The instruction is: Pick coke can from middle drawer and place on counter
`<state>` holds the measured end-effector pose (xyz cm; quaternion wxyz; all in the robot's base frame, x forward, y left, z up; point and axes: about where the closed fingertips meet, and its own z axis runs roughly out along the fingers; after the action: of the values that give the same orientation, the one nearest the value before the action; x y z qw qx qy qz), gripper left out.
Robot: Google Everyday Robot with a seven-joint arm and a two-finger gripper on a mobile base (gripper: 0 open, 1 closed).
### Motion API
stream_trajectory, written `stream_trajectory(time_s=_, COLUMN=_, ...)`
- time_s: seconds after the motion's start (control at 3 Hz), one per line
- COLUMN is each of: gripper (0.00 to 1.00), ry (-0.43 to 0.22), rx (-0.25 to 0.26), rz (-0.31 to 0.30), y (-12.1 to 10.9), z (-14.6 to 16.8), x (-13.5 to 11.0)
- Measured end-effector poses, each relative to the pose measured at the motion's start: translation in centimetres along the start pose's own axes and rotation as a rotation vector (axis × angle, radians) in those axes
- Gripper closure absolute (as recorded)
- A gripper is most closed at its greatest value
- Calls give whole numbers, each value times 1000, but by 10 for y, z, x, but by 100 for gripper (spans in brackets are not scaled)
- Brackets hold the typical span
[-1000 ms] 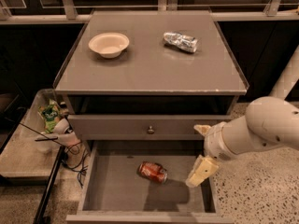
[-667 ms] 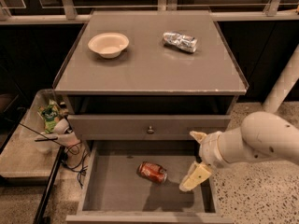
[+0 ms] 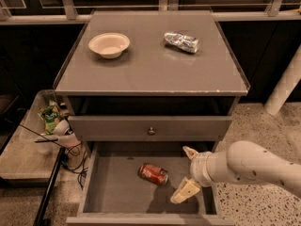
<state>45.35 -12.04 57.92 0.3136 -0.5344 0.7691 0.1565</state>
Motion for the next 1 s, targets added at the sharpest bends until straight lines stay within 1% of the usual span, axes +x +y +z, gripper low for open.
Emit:
stream_trajectory(time_s=0.33, gripper=0, ry=52, rx=-26, rz=-14, y=-1, z=42, x=16)
stream_trajectory(time_s=0.67, gripper=0, ry=48, rx=-36, rz=-3, y=0, z=54, x=20)
stream_trajectory(time_s=1.0, gripper=0, ry=16, rx=-36, rz=29, y=-4, z=74, x=31)
